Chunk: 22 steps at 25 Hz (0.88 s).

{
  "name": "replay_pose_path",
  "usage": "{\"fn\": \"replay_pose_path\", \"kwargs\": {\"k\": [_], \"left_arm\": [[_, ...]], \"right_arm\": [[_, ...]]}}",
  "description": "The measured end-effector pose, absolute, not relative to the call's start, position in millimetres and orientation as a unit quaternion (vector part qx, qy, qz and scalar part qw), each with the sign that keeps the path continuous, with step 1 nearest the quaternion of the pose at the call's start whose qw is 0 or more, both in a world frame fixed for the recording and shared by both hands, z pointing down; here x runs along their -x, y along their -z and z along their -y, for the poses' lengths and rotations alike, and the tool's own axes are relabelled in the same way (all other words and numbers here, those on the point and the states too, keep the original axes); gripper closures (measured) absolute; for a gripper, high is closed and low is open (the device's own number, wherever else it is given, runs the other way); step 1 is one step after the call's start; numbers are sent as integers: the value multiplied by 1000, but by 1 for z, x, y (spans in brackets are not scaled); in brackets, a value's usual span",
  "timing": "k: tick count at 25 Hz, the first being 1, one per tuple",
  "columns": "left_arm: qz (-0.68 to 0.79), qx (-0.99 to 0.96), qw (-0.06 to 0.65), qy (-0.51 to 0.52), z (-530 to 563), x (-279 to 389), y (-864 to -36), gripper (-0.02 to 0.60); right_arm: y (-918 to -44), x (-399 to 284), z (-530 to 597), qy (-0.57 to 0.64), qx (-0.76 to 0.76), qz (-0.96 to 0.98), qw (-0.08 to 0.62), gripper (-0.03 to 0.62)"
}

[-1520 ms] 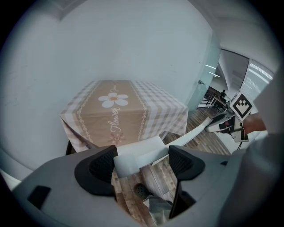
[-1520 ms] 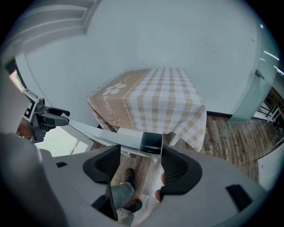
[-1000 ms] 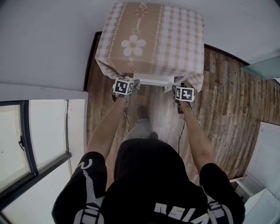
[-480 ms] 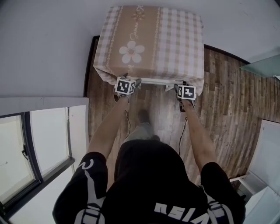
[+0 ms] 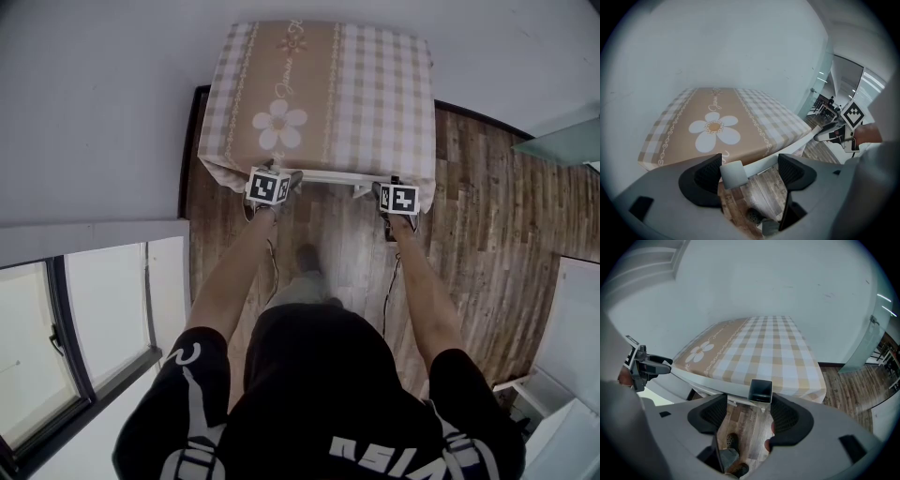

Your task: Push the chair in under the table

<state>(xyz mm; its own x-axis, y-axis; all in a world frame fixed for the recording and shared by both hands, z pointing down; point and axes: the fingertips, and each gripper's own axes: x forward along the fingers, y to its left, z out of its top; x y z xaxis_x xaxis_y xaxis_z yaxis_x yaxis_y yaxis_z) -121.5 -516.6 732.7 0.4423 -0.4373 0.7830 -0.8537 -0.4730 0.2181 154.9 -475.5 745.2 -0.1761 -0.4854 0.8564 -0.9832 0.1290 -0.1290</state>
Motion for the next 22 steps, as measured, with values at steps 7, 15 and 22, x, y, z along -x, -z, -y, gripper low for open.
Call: {"fn": "replay_pose_path", "kwargs": {"k": [7, 15, 22], "left_arm": [[405, -793, 303, -339, 537, 124, -730, 198], [396, -801, 305, -331, 551, 122, -732, 198], [384, -811, 304, -321, 554, 122, -733, 195]], "right_arm": [[-744, -153, 490, -372, -553, 667, 333, 295], [-744, -152, 502, -376, -554, 661, 338, 295], [-745, -154, 504, -371, -560, 659, 338, 293]]}}
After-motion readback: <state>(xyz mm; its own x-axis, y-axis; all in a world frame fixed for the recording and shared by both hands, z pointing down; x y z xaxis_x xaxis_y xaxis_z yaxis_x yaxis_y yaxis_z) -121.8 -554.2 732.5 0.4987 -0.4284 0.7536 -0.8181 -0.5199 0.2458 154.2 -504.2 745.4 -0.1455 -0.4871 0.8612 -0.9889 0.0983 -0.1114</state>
